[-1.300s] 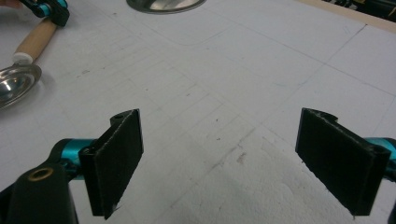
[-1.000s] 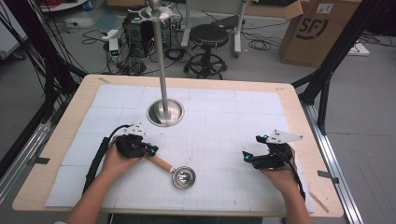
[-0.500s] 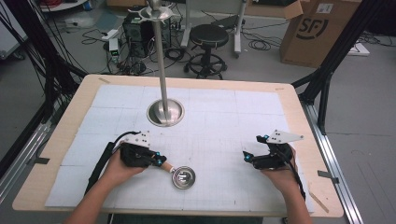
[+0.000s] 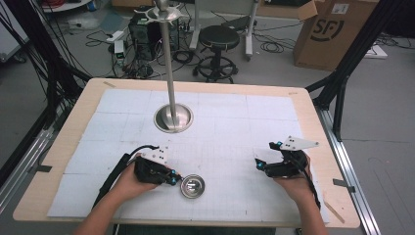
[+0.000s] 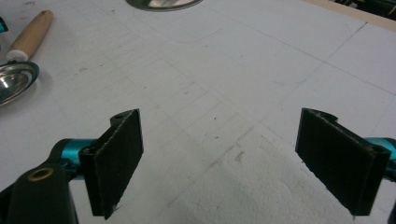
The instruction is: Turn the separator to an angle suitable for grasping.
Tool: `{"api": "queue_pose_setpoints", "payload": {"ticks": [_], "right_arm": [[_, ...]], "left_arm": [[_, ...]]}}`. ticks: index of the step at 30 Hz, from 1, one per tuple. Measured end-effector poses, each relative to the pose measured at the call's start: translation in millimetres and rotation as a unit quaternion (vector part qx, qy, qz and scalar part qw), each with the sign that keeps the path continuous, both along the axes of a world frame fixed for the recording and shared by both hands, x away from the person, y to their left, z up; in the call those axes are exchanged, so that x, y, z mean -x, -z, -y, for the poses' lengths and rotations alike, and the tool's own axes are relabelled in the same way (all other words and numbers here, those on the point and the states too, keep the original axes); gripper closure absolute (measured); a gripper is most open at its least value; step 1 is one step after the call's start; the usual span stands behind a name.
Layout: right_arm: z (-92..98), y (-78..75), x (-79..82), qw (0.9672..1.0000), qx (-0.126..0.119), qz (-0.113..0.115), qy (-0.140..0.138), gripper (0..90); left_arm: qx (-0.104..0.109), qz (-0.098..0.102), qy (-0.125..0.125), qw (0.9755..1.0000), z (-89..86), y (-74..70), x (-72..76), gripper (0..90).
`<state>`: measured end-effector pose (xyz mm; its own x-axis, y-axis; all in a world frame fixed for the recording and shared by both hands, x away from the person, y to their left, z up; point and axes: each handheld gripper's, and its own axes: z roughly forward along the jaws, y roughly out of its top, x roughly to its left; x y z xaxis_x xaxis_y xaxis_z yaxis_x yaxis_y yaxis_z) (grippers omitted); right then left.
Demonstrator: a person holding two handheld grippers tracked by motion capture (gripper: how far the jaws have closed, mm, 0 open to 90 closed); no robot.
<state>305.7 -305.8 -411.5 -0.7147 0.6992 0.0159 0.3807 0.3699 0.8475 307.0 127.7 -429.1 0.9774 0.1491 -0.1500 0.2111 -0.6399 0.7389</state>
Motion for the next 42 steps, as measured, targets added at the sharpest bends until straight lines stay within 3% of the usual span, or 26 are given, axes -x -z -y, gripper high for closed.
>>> {"api": "queue_pose_setpoints", "payload": {"ticks": [4,8,16,23,37,42], "right_arm": [[-0.4,0.5,-0.4,1.0,0.001,-0.001,0.0,13.7],[-0.2,0.4,-0.3,1.0,0.001,-0.001,0.002,13.7],[-0.9,1.1,-0.8,1.0,0.004,-0.002,0.0,13.7],[-2.0,2.0,-1.6,1.0,0.005,-0.002,-0.001,13.7],[-1.6,1.8,-1.4,1.0,0.004,-0.003,0.0,13.7],[-1.0,1.3,-1.0,1.0,0.004,-0.003,0.001,13.7]], "left_arm": [[-0.015,0.003,0.001,0.9999,5.4,5.2,-0.1,89.7],[-0.01,0.006,-0.006,0.9999,8.2,5.2,-2.6,89.7],[-0.011,0.007,-0.041,0.9991,10.2,8.1,-11.5,89.7],[0.005,0.013,-0.078,0.9969,15.2,11.0,-22.4,89.7],[-0.001,0.021,-0.083,0.9963,21.3,8.4,-22.9,89.6],[0.017,0.029,-0.086,0.9957,18.5,2.5,-22.6,89.0]]}}
